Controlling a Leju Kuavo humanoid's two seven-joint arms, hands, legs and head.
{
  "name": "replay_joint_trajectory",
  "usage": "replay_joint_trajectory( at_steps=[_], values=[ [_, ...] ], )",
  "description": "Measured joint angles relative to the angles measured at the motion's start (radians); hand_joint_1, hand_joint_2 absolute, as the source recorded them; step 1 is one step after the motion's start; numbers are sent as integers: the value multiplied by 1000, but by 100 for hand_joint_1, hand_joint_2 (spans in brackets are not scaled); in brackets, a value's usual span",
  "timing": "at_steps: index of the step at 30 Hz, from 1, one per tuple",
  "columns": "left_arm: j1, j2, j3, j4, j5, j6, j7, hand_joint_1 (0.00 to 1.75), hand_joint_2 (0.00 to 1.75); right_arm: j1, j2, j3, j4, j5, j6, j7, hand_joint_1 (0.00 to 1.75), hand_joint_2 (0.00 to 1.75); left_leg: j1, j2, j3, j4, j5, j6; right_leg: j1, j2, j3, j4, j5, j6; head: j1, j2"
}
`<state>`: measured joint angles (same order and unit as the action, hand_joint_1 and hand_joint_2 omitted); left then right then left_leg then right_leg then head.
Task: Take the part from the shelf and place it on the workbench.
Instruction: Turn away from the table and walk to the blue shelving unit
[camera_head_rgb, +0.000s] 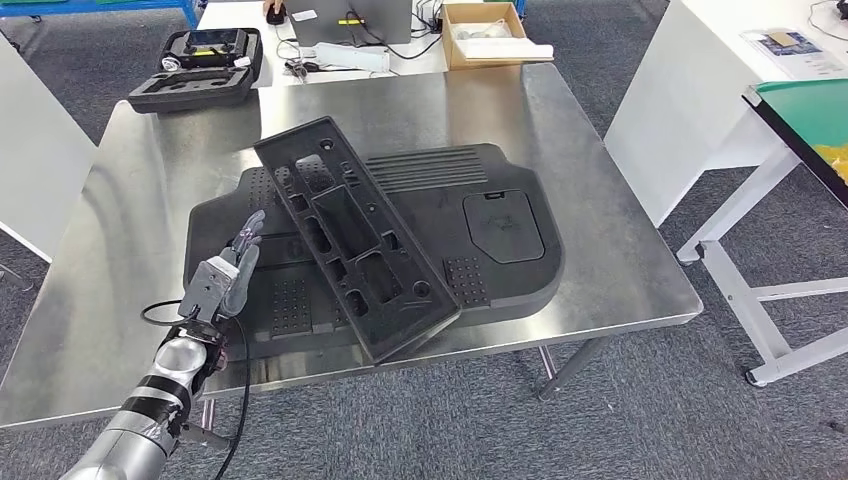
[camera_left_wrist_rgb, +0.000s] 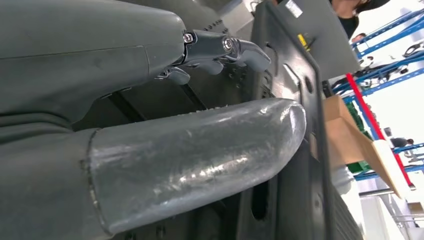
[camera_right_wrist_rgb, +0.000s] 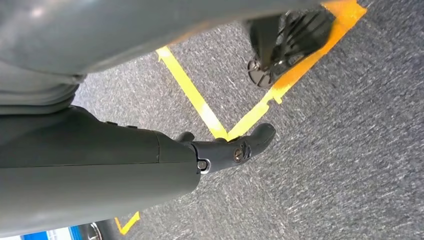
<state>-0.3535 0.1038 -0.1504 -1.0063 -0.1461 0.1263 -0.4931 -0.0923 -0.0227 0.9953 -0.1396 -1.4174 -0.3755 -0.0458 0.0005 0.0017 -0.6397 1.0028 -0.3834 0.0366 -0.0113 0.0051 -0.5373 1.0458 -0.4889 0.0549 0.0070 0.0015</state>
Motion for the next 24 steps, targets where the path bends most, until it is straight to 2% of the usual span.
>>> replay_joint_trajectory(
  at_steps=[1,2,3,4,5,6,7,9,10,11,12,13,14,15,16,17,19,20,21,22,24],
  values=[
    [1,-1,2,-3,0,0,0,0,0,-1,-2,0,0,0,0,-1,0,0,-1,1,-3,-1,8,-5,5,-1,32,-47,0,-6,-1,0],
    [2,-2,3,-5,0,-1,-1,0,0,-2,-3,0,0,0,0,-2,0,0,0,2,-4,-2,15,-12,9,-3,43,-69,0,-12,-2,0],
    [3,-2,4,-6,0,-1,-1,0,0,-2,-4,0,0,-1,0,-3,0,0,0,3,-4,-6,23,-18,10,-4,37,-72,6,-17,-3,0],
    [4,-3,5,-7,0,-1,-1,0,0,-3,-4,0,0,-2,0,-4,0,0,2,2,-7,-5,25,-25,5,-5,31,-76,14,-24,-3,0],
    [5,-3,7,-8,0,-1,-1,0,0,-3,-3,0,0,-4,0,-6,0,0,4,0,-12,2,13,-31,0,-6,27,-78,22,-33,-3,0],
    [6,-3,9,-9,0,-1,-1,0,0,-3,-4,-1,0,-7,0,-9,0,0,5,-1,-22,26,-18,-37,-6,-8,22,-82,33,-42,-5,0],
    [9,-3,12,-10,0,-1,-1,0,0,-2,-4,-2,0,-9,0,-12,0,0,8,-3,-38,71,-65,-42,-11,-9,15,-84,45,-49,-7,0],
    [20,-2,19,-13,0,-2,-1,0,0,-1,-5,-5,0,-15,0,-17,0,0,12,-5,-72,201,-159,-54,-10,-10,-9,-83,65,-54,-10,0],
    [27,-2,22,-14,0,-2,-1,0,0,0,-5,-7,0,-18,0,-19,0,0,16,-5,-81,254,-179,-59,-11,-10,-22,-82,75,-51,-10,0],
    [33,-2,26,-15,0,-2,-1,0,0,0,-5,-9,0,-21,0,-20,0,0,19,-5,-75,279,-176,-64,-13,-10,-35,-80,84,-48,-10,0],
    [39,-2,29,-17,0,-2,-1,0,0,1,-5,-10,0,-24,0,-20,0,0,24,-4,-51,266,-156,-69,-16,-10,-47,-78,91,-43,-10,0],
    [42,-2,34,-20,0,-2,-1,0,0,1,-5,-11,0,-27,0,-20,0,0,29,-4,-10,220,-131,-75,-19,-9,-60,-73,98,-37,-11,0],
    [44,-2,39,-23,0,-3,-1,0,0,1,-6,-12,0,-29,-1,-20,0,0,34,-5,41,153,-120,-83,-21,-9,-72,-65,103,-30,-12,0],
    [46,-2,44,-28,0,-4,-1,0,0,1,-6,-13,0,-31,-2,-20,0,0,35,-9,84,94,-116,-83,-21,-9,-83,-56,108,-23,-13,0],
    [48,-2,50,-32,0,-5,0,0,0,0,-7,-14,0,-33,-3,-20,0,0,35,-12,111,51,-120,-81,-20,-9,-91,-49,113,-15,-13,0],
    [51,-1,55,-36,1,-6,0,0,0,0,-8,-15,0,-35,-3,-20,0,0,32,-16,121,31,-127,-74,-18,-8,-96,-46,119,-6,-13,0],
    [58,-1,64,-41,1,-9,0,0,0,1,-8,-16,0,-39,-5,-21,0,0,25,-16,106,29,-117,-48,-19,-7,-100,-51,133,12,-10,0],
    [59,-1,67,-43,1,-10,0,0,0,2,-8,-17,0,-40,-5,-22,0,0,23,-15,97,28,-108,-34,-21,-6,-108,-46,126,16,-9,0],
    [59,-1,69,-46,1,-11,0,0,0,3,-9,-18,0,-42,-5,-24,0,0,22,-13,85,26,-96,-19,-22,-6,-122,-25,103,14,-7,0],
    [60,-1,72,-48,1,-11,0,0,0,3,-8,-19,0,-43,-5,-27,0,0,22,-11,71,24,-82,-8,-22,-6,-140,17,64,7,-5,0],
    [61,0,77,-51,1,-12,0,0,0,3,-8,-22,0,-46,-3,-32,0,0,16,-10,41,25,-57,3,-19,-6,-182,149,-26,-5,-3,0]
  ],
)
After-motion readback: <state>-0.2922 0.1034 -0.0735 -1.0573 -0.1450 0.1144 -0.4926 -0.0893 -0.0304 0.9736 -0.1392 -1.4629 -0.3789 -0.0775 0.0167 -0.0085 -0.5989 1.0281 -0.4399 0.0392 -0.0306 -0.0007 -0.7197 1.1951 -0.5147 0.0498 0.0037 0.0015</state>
